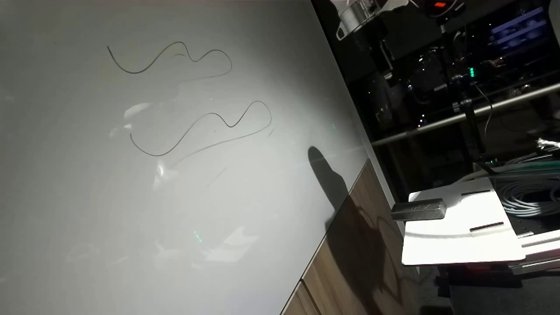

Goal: Use the eraser to wipe the whiteboard.

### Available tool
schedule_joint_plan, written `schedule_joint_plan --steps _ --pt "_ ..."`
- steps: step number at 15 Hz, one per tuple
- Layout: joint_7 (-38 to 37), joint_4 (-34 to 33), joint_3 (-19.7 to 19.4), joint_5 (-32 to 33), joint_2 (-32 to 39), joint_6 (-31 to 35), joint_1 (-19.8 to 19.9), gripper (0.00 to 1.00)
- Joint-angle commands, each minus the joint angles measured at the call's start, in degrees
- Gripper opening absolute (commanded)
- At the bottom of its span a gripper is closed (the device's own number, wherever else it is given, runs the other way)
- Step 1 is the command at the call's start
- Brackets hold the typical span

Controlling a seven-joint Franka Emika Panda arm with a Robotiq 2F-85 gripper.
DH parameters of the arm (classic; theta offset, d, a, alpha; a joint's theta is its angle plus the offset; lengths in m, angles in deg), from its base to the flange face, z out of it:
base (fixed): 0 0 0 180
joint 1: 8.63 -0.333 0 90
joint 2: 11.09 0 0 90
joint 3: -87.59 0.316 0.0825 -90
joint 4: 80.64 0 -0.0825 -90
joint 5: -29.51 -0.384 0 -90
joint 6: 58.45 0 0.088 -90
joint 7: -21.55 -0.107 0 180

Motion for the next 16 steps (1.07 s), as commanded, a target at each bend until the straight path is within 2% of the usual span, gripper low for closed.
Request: schedule_joint_plan --steps 1,6,9,11,13,16 --pt "-0.4 -1.1 -0.5 -1.1 1.9 0.0 -2.0 1.0" --pt "-1.2 -5.1 3.3 -10.1 11.7 9.7 -9.6 1.0" --pt "-4.4 -9.5 6.9 -8.0 17.1 15.3 -10.7 1.0" --pt "-9.0 -9.9 9.3 -5.5 18.3 16.5 -10.2 1.0" --pt "-13.0 -5.9 10.6 -2.9 16.3 17.6 -9.9 1.0" --pt "-16.2 2.2 10.0 -3.7 13.2 20.3 -10.1 1.0"
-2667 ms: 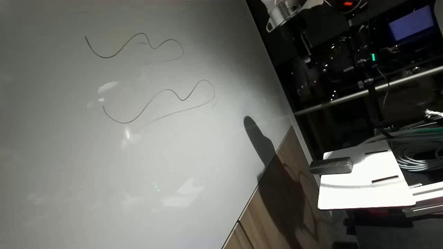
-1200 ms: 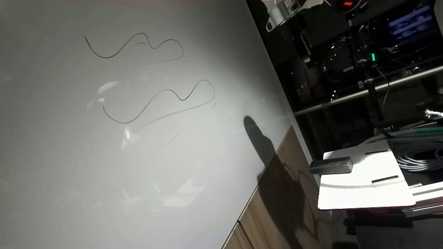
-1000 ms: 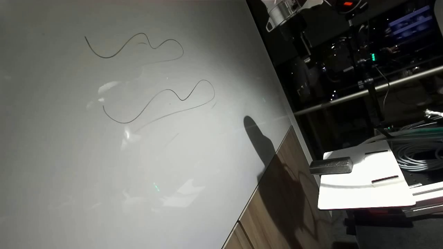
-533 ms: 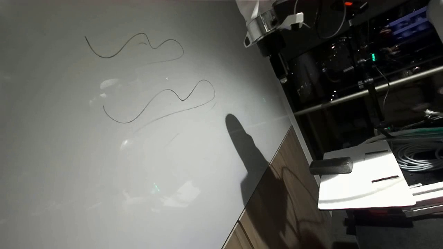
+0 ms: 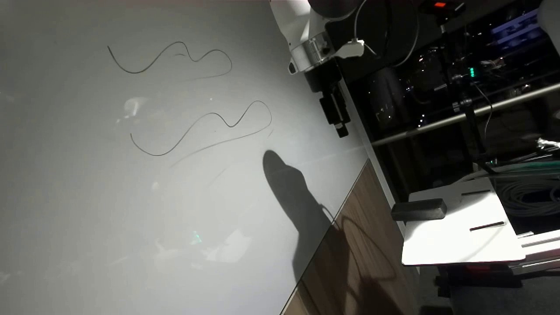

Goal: Use the eraser to wipe the whiteboard.

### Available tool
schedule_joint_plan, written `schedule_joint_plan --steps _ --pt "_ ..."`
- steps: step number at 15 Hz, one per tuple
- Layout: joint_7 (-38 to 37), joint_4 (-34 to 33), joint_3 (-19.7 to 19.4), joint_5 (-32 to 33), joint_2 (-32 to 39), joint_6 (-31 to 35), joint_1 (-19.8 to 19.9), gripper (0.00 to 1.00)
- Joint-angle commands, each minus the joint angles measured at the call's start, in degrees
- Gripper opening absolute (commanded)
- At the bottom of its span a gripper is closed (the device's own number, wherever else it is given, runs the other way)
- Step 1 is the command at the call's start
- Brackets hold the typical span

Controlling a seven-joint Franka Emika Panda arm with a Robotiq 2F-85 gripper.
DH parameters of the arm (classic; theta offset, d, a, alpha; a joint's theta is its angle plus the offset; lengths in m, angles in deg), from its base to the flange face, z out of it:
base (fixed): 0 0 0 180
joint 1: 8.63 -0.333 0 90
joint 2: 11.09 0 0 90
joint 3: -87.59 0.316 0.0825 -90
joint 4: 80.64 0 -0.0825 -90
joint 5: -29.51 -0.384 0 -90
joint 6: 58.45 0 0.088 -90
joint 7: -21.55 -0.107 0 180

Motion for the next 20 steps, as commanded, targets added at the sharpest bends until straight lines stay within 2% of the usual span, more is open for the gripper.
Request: schedule_joint_plan --steps 1,4,6,8,9,10,16,20 --pt "-2.7 10.5 -0.6 -0.3 -5.5 5.0 0.5 1.0" --pt "-1.5 18.1 -2.3 -0.9 -7.3 12.2 1.4 1.0" --pt "0.0 20.9 -3.7 -0.8 -6.6 18.1 2.3 1.0" --pt "1.3 20.4 -4.9 -2.1 -4.7 20.9 2.5 1.0" --pt "2.5 19.2 -5.1 -2.8 -4.2 20.1 2.2 1.0" --pt "0.1 20.6 -3.6 -1.3 -4.8 19.5 3.0 1.0" --pt "-0.7 20.5 -3.0 -1.3 -3.6 20.6 3.1 1.0" --pt "-11.2 20.7 1.2 1.0 1.1 27.4 4.9 1.0"
